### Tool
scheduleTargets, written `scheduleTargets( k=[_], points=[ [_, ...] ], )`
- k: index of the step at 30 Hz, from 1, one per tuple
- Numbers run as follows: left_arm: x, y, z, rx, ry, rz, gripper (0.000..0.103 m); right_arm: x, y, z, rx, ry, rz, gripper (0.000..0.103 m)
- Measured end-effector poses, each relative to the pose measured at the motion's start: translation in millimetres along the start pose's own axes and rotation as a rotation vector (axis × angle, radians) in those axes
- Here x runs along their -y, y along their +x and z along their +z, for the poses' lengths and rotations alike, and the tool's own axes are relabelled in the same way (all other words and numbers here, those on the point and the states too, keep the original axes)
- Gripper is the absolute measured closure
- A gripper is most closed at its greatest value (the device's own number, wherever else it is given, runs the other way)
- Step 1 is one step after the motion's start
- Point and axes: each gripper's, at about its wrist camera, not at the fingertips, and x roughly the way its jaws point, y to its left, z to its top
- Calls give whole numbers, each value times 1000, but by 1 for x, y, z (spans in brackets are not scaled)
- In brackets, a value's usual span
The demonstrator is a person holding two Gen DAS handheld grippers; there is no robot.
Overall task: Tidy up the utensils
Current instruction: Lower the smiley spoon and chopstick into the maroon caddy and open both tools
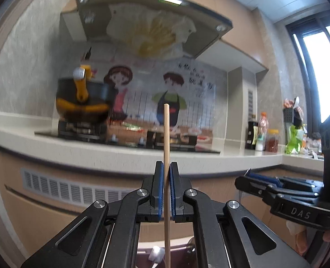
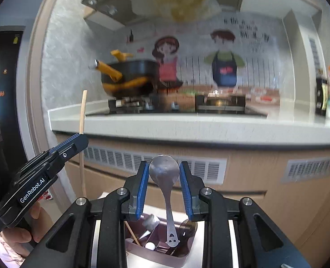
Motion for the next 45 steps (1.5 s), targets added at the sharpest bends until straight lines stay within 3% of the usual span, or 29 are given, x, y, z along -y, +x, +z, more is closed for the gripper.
scheduleTargets(
  k=[12,18,26,38,45],
  points=[
    [-32,75,-73,-156,-68,-2,98,23,85,-58,-153,62,16,78],
    [-35,92,-102,-206,-69,0,98,27,104,-82,-218,73,14,78],
    [-38,104,-149,-336,-86,16,98,26,116,-117,-305,70,3,77],
    [-37,106,-166,-430,-92,28,98,21,108,-123,-318,60,12,77],
    [-45,86,-159,-417,-148,10,96,23,103,-119,-306,67,17,77]
  ],
)
